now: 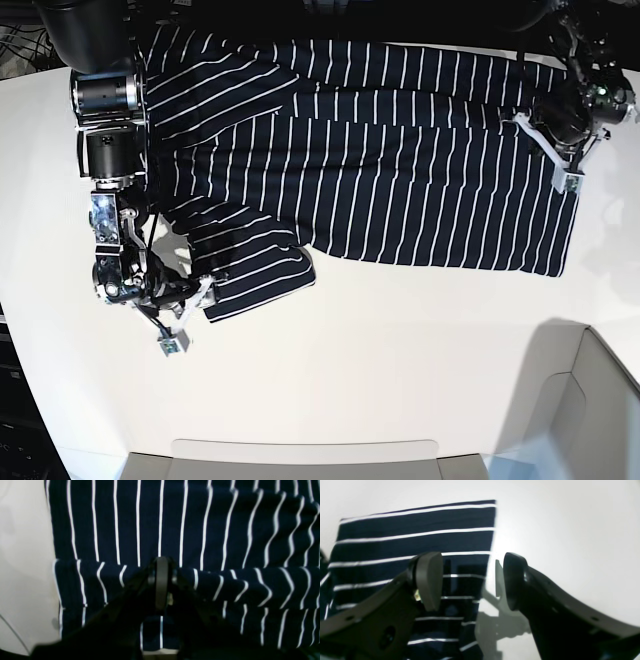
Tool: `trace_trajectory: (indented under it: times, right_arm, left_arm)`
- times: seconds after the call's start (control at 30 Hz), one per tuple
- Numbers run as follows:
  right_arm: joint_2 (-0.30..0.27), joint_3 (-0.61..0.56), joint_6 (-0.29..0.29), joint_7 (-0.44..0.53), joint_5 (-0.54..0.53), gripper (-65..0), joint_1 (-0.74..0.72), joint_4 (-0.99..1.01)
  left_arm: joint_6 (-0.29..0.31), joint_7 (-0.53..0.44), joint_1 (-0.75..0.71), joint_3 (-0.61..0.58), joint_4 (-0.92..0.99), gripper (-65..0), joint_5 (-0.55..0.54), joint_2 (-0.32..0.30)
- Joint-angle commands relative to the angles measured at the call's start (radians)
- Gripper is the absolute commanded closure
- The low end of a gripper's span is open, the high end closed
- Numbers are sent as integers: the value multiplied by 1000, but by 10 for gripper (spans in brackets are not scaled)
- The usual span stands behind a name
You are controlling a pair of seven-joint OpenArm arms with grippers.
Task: Fold the T-shirt properly
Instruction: 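Move the right gripper to the hem corner near the sleeve, then grasp the hem corners with both grippers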
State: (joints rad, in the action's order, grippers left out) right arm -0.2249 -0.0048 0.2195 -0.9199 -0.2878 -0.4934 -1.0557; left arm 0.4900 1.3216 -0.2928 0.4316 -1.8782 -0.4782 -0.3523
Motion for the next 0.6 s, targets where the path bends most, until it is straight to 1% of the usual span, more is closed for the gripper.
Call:
trace_trajectory:
  times: [0.0,0.1,0.23,0.37,0.5,0.57]
  right_arm:
    - [-3,16,-5,18,-8,-374,-35,-1]
    - [-1,29,-9,25,-8,-374,-46,76]
    - [-5,29,-12,98,-8,-374,-46,145]
    - [-3,21,-10,129,-8,-374,-55,228]
    - [2,19,-5,135,-8,-374,-66,262]
    - [14,19,-5,135,-8,-374,-69,265]
  left_arm:
    - [-1,-7,16,-6,-14,0,-12,-12]
    - [-1,-7,17,-6,-14,0,-15,-12]
    - [-1,-7,17,-6,-14,0,-15,-12]
    - [-1,-7,17,-6,-14,0,-14,-12]
    - [-1,-7,28,-3,-14,0,-12,-12]
    - [-1,-7,48,3,-14,0,-12,-14]
